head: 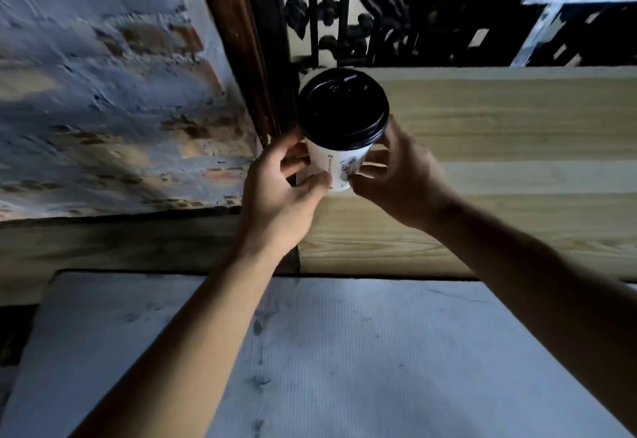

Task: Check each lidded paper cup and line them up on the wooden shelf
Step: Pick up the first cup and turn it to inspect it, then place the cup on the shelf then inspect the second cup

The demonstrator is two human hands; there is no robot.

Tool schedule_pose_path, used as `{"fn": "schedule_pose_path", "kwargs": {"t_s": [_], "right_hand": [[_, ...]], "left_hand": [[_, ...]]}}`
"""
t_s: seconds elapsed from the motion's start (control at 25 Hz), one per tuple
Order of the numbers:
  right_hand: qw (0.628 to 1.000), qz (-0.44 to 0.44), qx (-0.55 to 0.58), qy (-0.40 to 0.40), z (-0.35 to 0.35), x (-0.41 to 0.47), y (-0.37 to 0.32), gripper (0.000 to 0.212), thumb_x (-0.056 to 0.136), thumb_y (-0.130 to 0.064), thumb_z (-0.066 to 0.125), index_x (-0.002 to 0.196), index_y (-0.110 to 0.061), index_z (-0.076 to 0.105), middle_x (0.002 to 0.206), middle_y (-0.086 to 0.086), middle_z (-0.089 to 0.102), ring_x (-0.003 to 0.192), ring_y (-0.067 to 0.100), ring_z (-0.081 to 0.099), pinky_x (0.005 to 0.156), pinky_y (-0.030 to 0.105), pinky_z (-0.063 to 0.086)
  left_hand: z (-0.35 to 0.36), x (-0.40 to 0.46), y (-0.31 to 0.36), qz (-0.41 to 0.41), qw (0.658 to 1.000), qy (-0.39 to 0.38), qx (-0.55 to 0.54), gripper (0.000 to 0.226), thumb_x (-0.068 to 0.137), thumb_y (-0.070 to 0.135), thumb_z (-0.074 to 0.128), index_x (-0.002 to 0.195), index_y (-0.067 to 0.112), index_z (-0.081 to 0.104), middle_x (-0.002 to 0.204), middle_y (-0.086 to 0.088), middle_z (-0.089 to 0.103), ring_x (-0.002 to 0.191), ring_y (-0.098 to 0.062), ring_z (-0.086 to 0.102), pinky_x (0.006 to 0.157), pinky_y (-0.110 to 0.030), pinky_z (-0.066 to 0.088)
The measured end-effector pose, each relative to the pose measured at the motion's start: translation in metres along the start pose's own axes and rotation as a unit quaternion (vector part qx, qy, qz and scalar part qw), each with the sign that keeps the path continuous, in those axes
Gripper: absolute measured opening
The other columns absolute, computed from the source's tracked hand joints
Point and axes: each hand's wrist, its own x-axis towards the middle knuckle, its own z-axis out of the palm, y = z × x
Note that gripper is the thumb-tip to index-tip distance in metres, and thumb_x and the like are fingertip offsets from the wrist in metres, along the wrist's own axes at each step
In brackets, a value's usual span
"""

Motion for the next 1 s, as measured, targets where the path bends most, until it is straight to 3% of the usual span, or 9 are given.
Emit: {"fn": "schedule_pose_path", "kwargs": {"t_s": [0.16, 0.24, 0.32, 0.4, 0.44, 0.56, 0.68, 0.84, 1.0], "right_hand": [[1.000, 0.004, -0.014, -0.005, 0.018, 0.001, 0.014, 0.060, 0.078, -0.002, 0.076, 0.131, -0.013, 0.052, 0.115, -0.002, 0.077, 0.104, 0.006, 0.075, 0.081, 0.010, 0.058], [1.000, 0.010, -0.009, -0.003, 0.022, 0.000, 0.016, 0.058, 0.078, -0.003, 0.075, 0.130, -0.013, 0.053, 0.114, -0.002, 0.077, 0.106, 0.007, 0.074, 0.085, 0.016, 0.059], [1.000, 0.019, -0.013, -0.011, 0.024, -0.001, 0.016, 0.065, 0.078, -0.003, 0.074, 0.137, -0.014, 0.049, 0.121, 0.000, 0.074, 0.109, 0.008, 0.072, 0.091, 0.023, 0.061], [0.999, 0.030, -0.021, -0.015, 0.022, -0.005, 0.012, 0.082, 0.078, -0.003, 0.074, 0.151, -0.015, 0.037, 0.137, 0.003, 0.068, 0.117, 0.007, 0.067, 0.093, 0.016, 0.057], [0.999, 0.041, -0.018, -0.018, 0.020, -0.009, 0.009, 0.090, 0.079, -0.004, 0.074, 0.157, -0.016, 0.030, 0.147, 0.004, 0.061, 0.123, 0.009, 0.063, 0.097, 0.018, 0.056], [0.997, 0.075, -0.025, -0.024, 0.003, -0.029, 0.000, 0.099, 0.082, -0.008, 0.073, 0.164, -0.017, 0.018, 0.162, 0.009, 0.045, 0.143, 0.025, 0.050, 0.114, 0.041, 0.048], [0.994, 0.083, -0.064, -0.032, -0.031, -0.067, -0.011, 0.091, 0.085, -0.016, 0.074, 0.162, -0.016, 0.025, 0.162, 0.012, 0.044, 0.147, 0.028, 0.045, 0.116, 0.036, 0.041], [0.987, 0.075, -0.128, -0.061, -0.091, -0.144, -0.026, 0.076, 0.091, -0.025, 0.071, 0.158, -0.021, 0.035, 0.162, 0.007, 0.042, 0.144, 0.026, 0.045, 0.095, 0.022, 0.031], [0.989, 0.044, -0.122, -0.072, -0.166, -0.234, -0.037, 0.061, 0.093, -0.027, 0.071, 0.150, -0.021, 0.050, 0.155, 0.008, 0.048, 0.139, 0.027, 0.049, 0.095, 0.019, 0.030]], "left_hand": [[0.000, -0.003, -0.021, -0.005, 1.000, 0.023, -0.015, 0.052, 0.079, -0.003, 0.082, 0.126, 0.012, 0.066, 0.118, -0.002, 0.075, 0.116, -0.011, 0.069, 0.083, -0.012, 0.055], [-0.001, -0.004, -0.025, 0.001, 1.000, 0.023, -0.005, 0.053, 0.079, 0.002, 0.084, 0.128, 0.015, 0.065, 0.119, 0.004, 0.075, 0.116, -0.005, 0.069, 0.090, -0.017, 0.056], [-0.001, -0.005, -0.026, -0.008, 1.000, 0.025, -0.005, 0.060, 0.079, 0.000, 0.083, 0.133, 0.015, 0.062, 0.122, 0.004, 0.073, 0.116, -0.003, 0.068, 0.088, -0.014, 0.055], [-0.001, -0.009, -0.024, -0.018, 0.999, 0.041, -0.017, 0.067, 0.079, -0.009, 0.079, 0.139, 0.011, 0.057, 0.127, -0.002, 0.068, 0.121, -0.009, 0.065, 0.082, -0.006, 0.052], [-0.001, -0.015, -0.022, -0.027, 0.998, 0.053, -0.024, 0.068, 0.080, -0.013, 0.075, 0.141, 0.009, 0.054, 0.131, -0.005, 0.065, 0.125, -0.012, 0.062, 0.080, -0.003, 0.050], [0.000, -0.046, -0.011, -0.042, 0.995, 0.085, -0.040, 0.063, 0.084, -0.015, 0.069, 0.139, 0.011, 0.053, 0.137, -0.010, 0.059, 0.130, -0.013, 0.058, 0.082, -0.003, 0.050], [0.005, -0.088, 0.012, -0.051, 0.996, 0.070, -0.017, 0.051, 0.086, -0.012, 0.069, 0.131, 0.011, 0.059, 0.132, -0.009, 0.063, 0.128, -0.013, 0.059, 0.081, -0.001, 0.048], [0.021, -0.165, 0.048, -0.035, 0.998, 0.029, 0.050, 0.043, 0.089, -0.010, 0.060, 0.116, 0.022, 0.069, 0.121, 0.001, 0.072, 0.121, -0.001, 0.064, 0.090, -0.013, 0.052], [0.050, -0.262, 0.080, -0.024, 0.994, 0.012, 0.102, 0.076, 0.079, -0.027, 0.033, 0.096, 0.034, 0.076, 0.109, 0.003, 0.078, 0.115, -0.010, 0.070, 0.108, -0.034, 0.051]]}}
